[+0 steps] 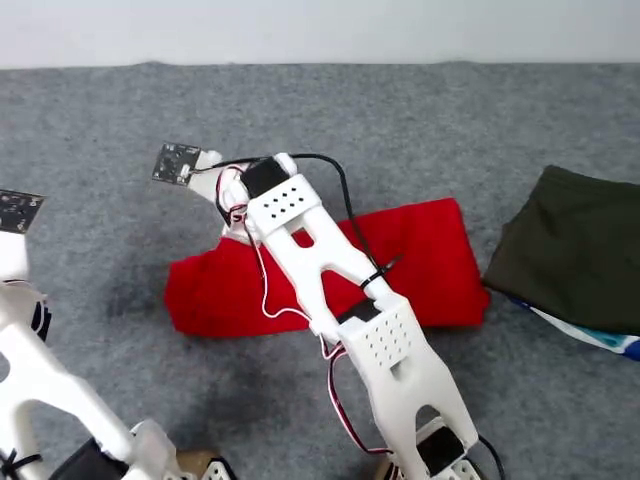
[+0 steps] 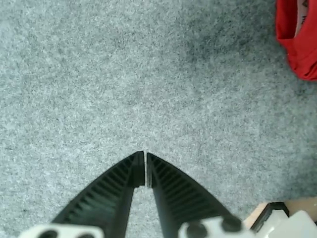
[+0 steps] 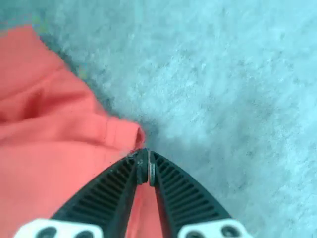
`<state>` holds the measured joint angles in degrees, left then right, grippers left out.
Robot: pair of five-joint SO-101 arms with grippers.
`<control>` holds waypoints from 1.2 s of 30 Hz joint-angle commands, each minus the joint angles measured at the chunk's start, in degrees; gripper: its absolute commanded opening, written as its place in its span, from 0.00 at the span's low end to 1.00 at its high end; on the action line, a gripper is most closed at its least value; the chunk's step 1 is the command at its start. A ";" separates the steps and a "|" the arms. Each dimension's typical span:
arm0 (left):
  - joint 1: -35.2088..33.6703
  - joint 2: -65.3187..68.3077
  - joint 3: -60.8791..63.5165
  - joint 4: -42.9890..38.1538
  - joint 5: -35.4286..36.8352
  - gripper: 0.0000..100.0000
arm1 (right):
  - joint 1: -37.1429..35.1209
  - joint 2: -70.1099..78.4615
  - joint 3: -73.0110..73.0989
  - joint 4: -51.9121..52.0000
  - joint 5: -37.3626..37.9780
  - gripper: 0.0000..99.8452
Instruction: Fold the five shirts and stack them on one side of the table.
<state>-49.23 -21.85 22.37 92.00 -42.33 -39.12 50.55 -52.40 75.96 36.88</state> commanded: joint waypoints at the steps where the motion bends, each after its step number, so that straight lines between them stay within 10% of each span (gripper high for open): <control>1: 0.18 -1.67 -0.31 -0.53 -0.62 0.02 | 0.04 -2.07 -0.53 -0.75 0.18 0.01; 11: 0.09 -1.85 -0.31 -0.53 -0.62 0.02 | -5.76 -9.80 -0.79 20.70 -3.60 0.01; 36: 0.00 -1.93 -0.31 -0.09 -0.35 0.02 | -20.35 -2.59 -0.88 22.73 -7.30 0.01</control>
<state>-49.23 -21.85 22.37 92.00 -42.33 -60.84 52.75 -52.40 97.76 30.29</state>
